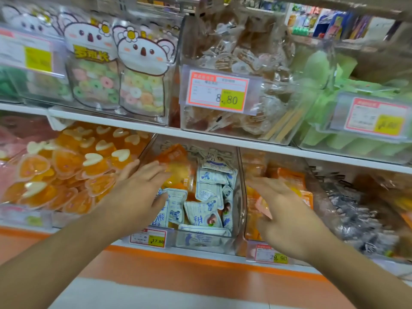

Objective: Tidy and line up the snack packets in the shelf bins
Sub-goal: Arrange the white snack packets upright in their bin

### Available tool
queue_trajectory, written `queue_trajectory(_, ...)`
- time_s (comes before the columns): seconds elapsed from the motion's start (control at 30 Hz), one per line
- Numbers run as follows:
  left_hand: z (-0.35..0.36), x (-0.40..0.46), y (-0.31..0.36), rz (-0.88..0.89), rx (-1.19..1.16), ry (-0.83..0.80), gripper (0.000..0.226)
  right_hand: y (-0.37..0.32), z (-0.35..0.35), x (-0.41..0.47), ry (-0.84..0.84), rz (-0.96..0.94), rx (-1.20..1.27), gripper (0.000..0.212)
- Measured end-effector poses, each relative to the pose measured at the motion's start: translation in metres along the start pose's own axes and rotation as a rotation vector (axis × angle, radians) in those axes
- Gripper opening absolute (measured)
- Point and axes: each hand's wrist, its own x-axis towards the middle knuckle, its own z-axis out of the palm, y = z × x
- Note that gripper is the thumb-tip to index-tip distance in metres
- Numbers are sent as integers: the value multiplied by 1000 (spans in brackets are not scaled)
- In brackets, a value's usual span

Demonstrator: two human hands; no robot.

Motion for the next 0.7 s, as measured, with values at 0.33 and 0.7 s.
queue_trajectory(0.33, 1, -11, -27, -21, 5, 133, 65, -100, 64, 169, -79, -130, 43, 53)
queue_trajectory(0.7, -3, -16, -28, -24, -115, 169, 54, -102, 73, 187, 4, 11, 250, 41)
